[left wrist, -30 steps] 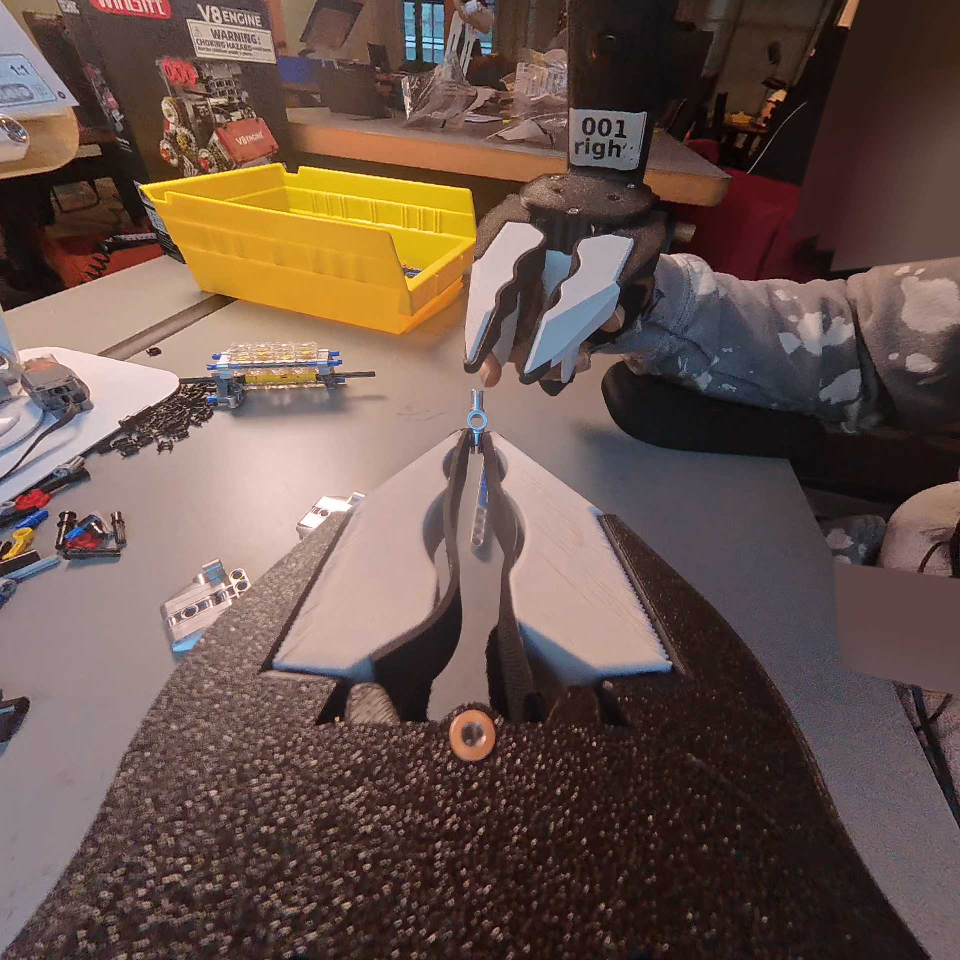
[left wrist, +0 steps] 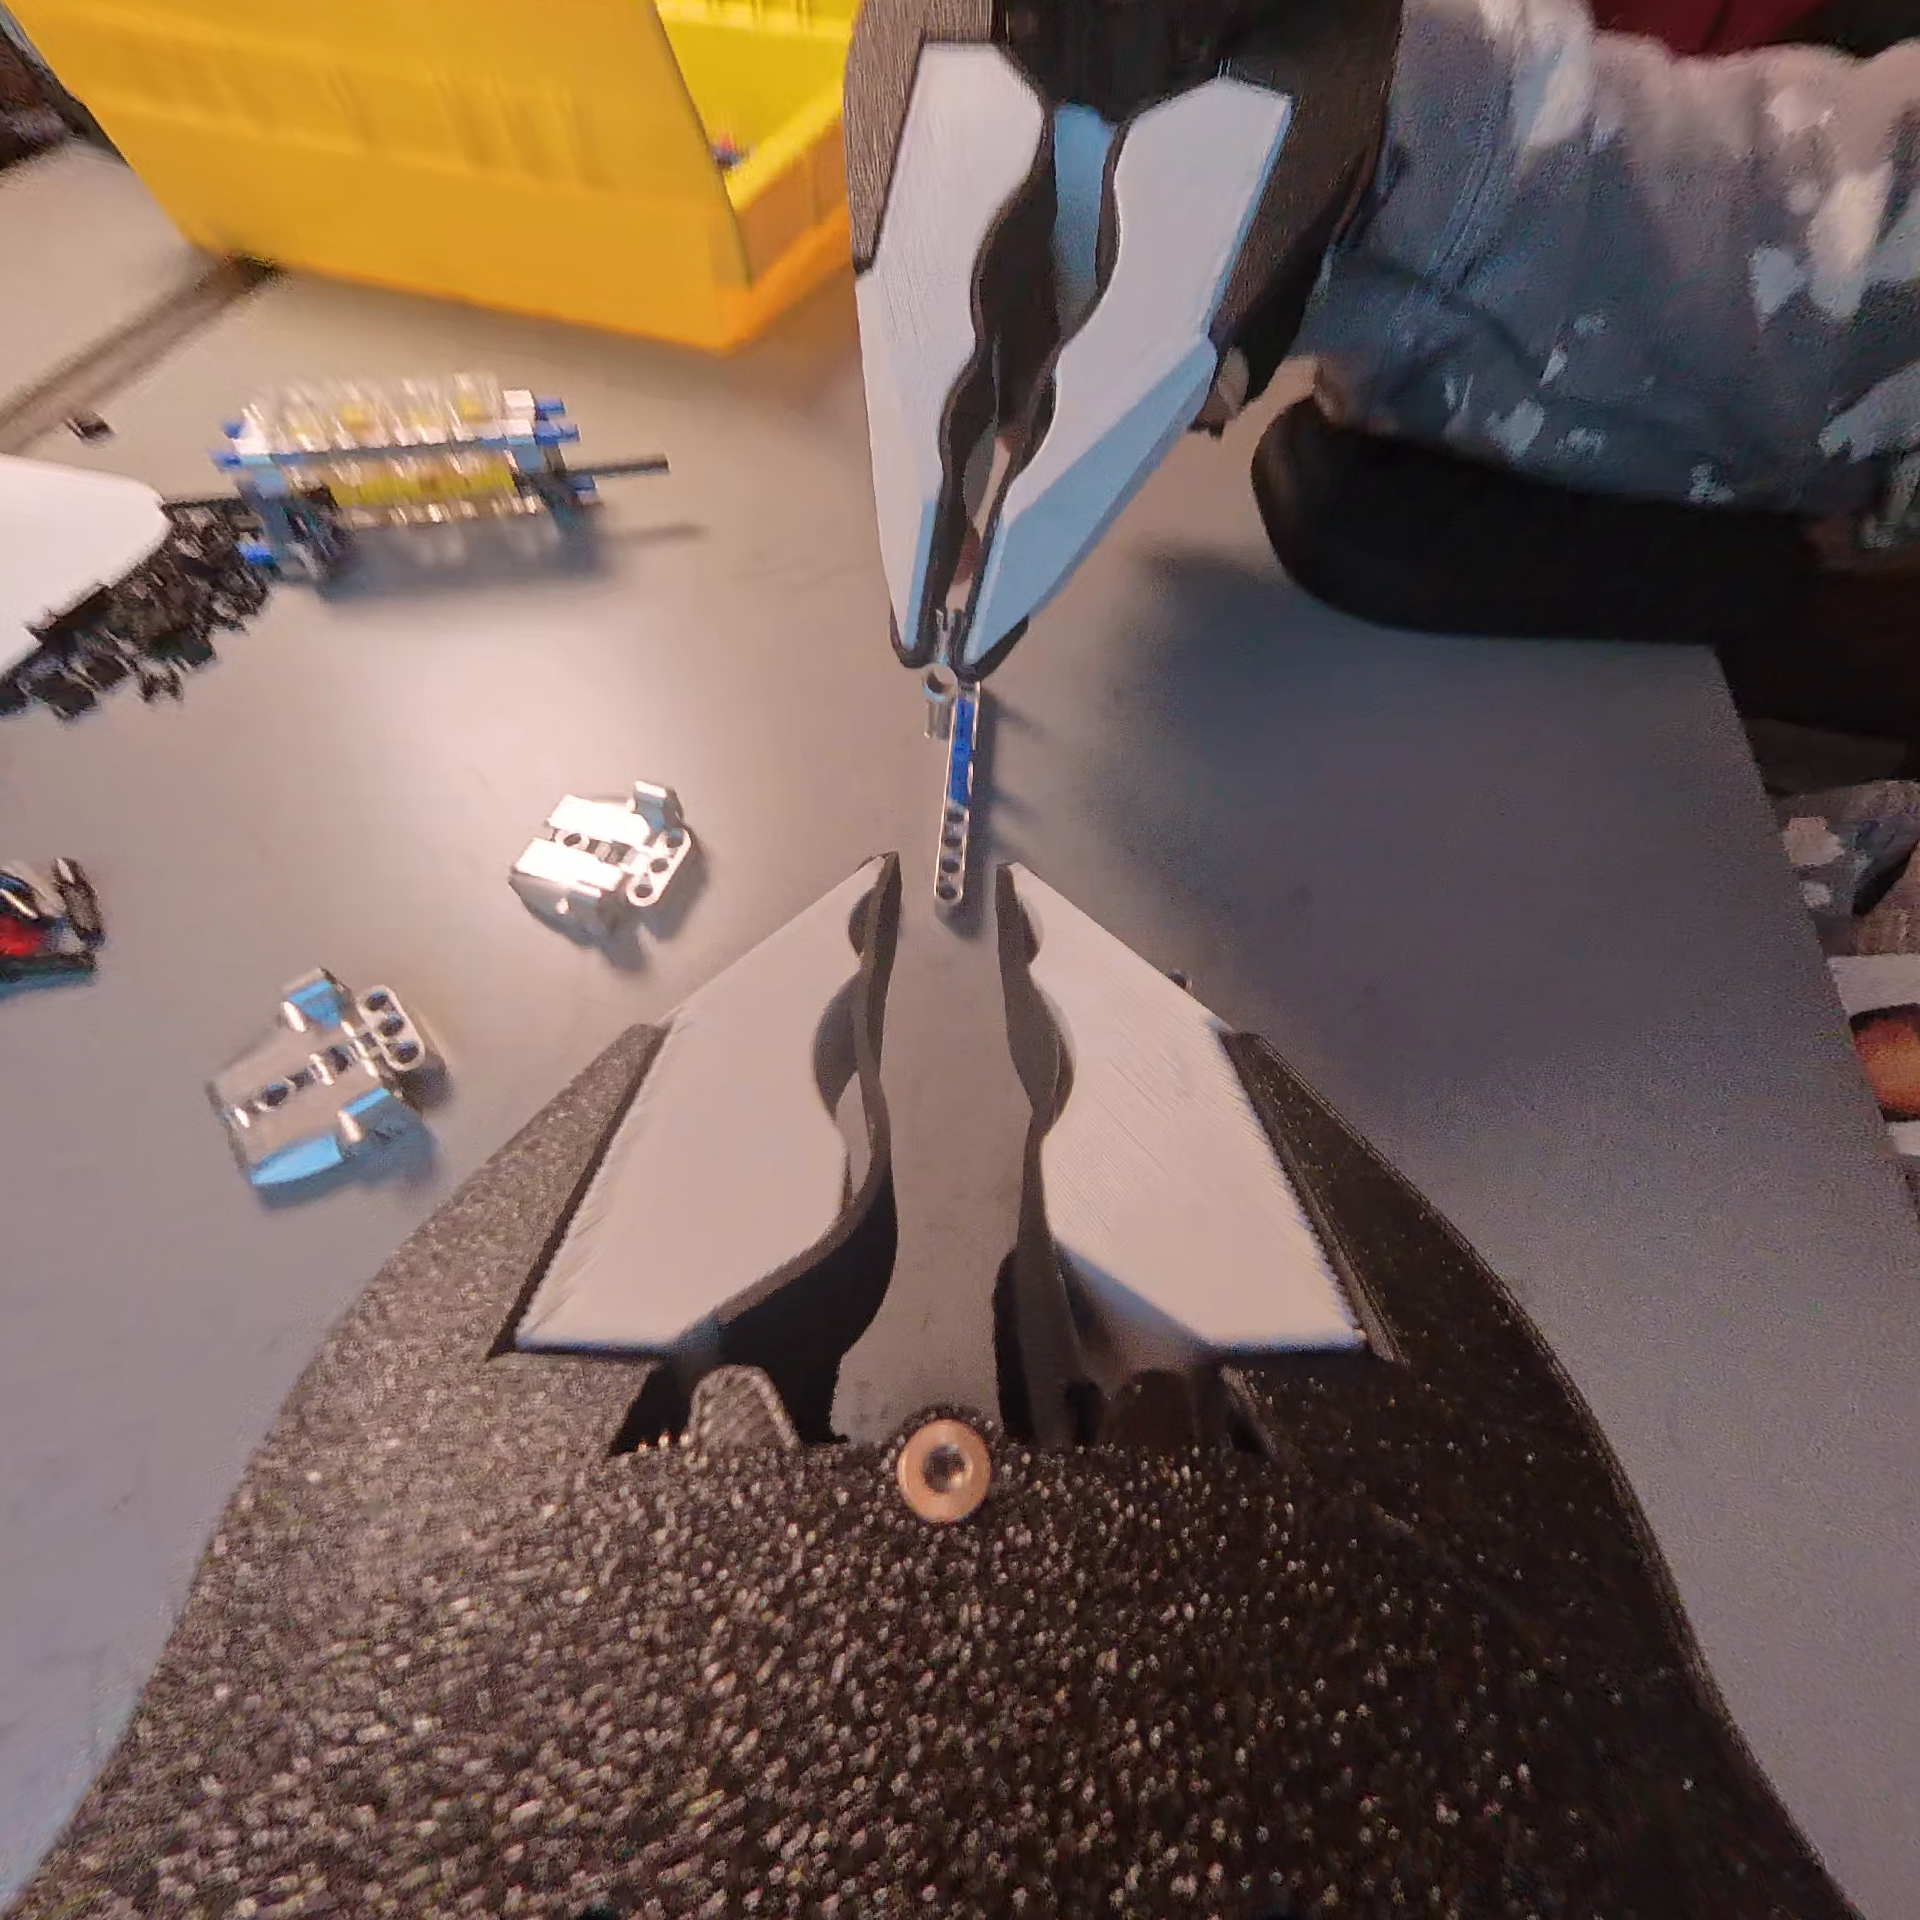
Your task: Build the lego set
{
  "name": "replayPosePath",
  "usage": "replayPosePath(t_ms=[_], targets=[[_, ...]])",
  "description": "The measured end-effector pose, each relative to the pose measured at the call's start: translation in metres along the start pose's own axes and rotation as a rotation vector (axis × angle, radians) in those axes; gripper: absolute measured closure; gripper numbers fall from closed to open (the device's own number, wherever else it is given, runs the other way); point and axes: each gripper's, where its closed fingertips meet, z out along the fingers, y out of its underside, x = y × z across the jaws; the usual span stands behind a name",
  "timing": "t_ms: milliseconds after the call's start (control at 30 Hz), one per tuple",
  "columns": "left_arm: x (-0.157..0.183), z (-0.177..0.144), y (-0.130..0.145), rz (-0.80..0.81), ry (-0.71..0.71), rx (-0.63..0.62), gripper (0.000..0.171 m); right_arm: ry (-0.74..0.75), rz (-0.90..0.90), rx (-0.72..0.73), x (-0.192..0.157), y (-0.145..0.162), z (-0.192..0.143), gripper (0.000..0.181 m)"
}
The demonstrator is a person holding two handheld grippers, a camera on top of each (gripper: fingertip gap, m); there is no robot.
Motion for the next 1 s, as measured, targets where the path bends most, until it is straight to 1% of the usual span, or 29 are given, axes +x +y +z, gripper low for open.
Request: replayPosePath(t_ms=[33,100,233,300,600,733,1000], targets=[[0.000,0.005,0.010,-0.018,0.007,-0.056,0.155,0.004,-0.020,-0.066,0.003,0.010,0.004,0.177],[0.000,0.015,0.024,-0.017,0.007,-0.140,0.154,-0.038,-0.034,-0.151,-0.002,0.021,0.013,0.177],[-0.002,0.028,0.032,0.014,-0.026,-0.220,0.156,-0.041,-0.069,-0.235,-0.007,0.032,0.028,0.177],[-0.002,0.032,0.031,0.017,-0.038,-0.222,0.159,-0.032,-0.067,-0.249,-0.005,0.035,0.029,0.177],[-0.003,0.039,0.028,0.002,-0.048,-0.223,0.160,-0.038,-0.066,-0.270,-0.006,0.037,0.029,0.177],[0.000,0.040,0.028,0.017,-0.047,-0.224,0.165,-0.042,-0.066,-0.263,-0.007,0.037,0.029,0.177],[0.000,0.040,0.028,-0.004,-0.047,-0.224,0.166,-0.040,-0.085,-0.236,-0.008,0.037,0.029,0.177]])
